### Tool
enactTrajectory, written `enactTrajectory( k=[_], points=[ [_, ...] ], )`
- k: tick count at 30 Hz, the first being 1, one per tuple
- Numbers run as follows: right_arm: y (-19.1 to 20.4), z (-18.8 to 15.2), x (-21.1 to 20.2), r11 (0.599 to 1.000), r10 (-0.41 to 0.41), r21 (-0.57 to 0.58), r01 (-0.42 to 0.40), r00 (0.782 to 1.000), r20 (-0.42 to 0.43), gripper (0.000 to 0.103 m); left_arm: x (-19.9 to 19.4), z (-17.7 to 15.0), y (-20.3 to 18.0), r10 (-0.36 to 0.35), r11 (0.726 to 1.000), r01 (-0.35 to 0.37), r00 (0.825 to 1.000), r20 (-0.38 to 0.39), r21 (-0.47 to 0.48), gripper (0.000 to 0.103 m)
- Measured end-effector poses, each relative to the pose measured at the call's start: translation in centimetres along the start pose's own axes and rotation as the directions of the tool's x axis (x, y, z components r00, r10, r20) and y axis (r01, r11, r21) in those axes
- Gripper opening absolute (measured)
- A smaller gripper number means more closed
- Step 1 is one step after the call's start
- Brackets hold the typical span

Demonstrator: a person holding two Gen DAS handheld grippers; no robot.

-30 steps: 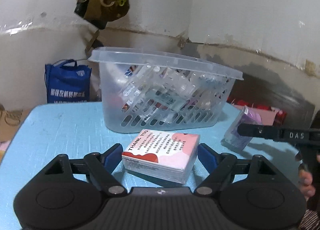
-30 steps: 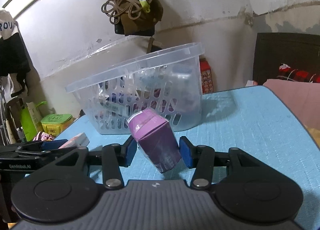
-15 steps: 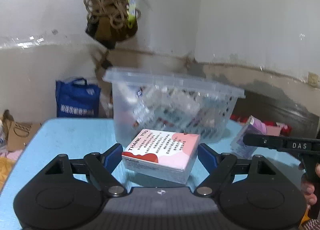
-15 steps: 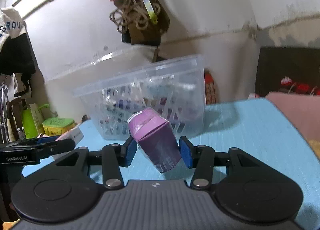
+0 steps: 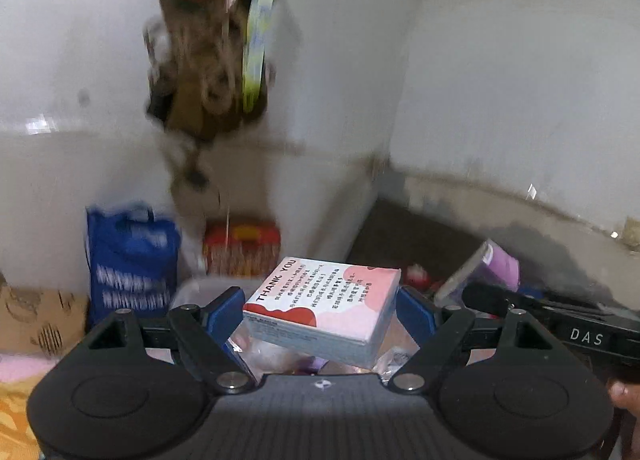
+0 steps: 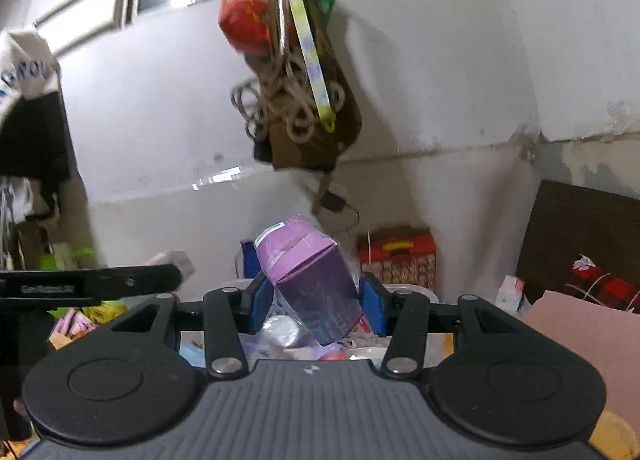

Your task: Organize objects

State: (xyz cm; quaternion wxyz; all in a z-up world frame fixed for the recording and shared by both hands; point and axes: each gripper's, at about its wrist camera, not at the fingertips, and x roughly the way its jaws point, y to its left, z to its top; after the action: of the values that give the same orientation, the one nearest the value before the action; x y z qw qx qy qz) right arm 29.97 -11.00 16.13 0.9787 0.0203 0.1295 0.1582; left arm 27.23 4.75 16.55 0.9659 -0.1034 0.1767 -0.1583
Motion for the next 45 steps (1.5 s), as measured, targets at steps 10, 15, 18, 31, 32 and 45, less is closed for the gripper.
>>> enactTrajectory(
  k=[10, 15, 18, 31, 32, 45],
  points=[
    [-1.2, -2.6, 1.7, 1.000, -0.005, -0.019, 0.004, 0.999, -0.040, 0.103, 2.6, -2.2, 1.6, 0.080, 0.997, -0.080, 0.996, -0.033, 0.018, 0.101],
    [-0.7, -3.3, -0.9, 0.999, -0.036, -0.035, 0.036, 0.999, -0.008, 0.103, -0.6, -3.0, 0.0, 0.076, 0.992, -0.077, 0.997, 0.015, 0.096, 0.103],
    [0.6, -4.2, -1.5, 0.985, -0.157, -0.080, 0.154, 0.987, -0.036, 0.103, -1.4, -3.5, -1.1, 0.100, 0.984, -0.100, 0.995, 0.010, 0.146, 0.103],
    [-1.3, -3.8, -2.1, 0.986, -0.163, 0.007, 0.166, 0.974, -0.156, 0.103, -2.6, -3.9, -2.0, 0.140, 0.984, -0.128, 0.986, -0.094, 0.123, 0.103],
    [-1.4, -3.9, -2.2, 0.984, -0.177, 0.006, 0.180, 0.972, -0.154, 0.103, -2.6, -3.9, -2.0, 0.138, 0.985, -0.126, 0.985, -0.102, 0.122, 0.103],
    [-1.6, -4.6, -2.2, 0.975, -0.221, -0.006, 0.224, 0.957, -0.188, 0.103, -3.0, -4.1, -1.9, 0.161, 0.984, -0.149, 0.978, -0.133, 0.094, 0.103]
  ],
)
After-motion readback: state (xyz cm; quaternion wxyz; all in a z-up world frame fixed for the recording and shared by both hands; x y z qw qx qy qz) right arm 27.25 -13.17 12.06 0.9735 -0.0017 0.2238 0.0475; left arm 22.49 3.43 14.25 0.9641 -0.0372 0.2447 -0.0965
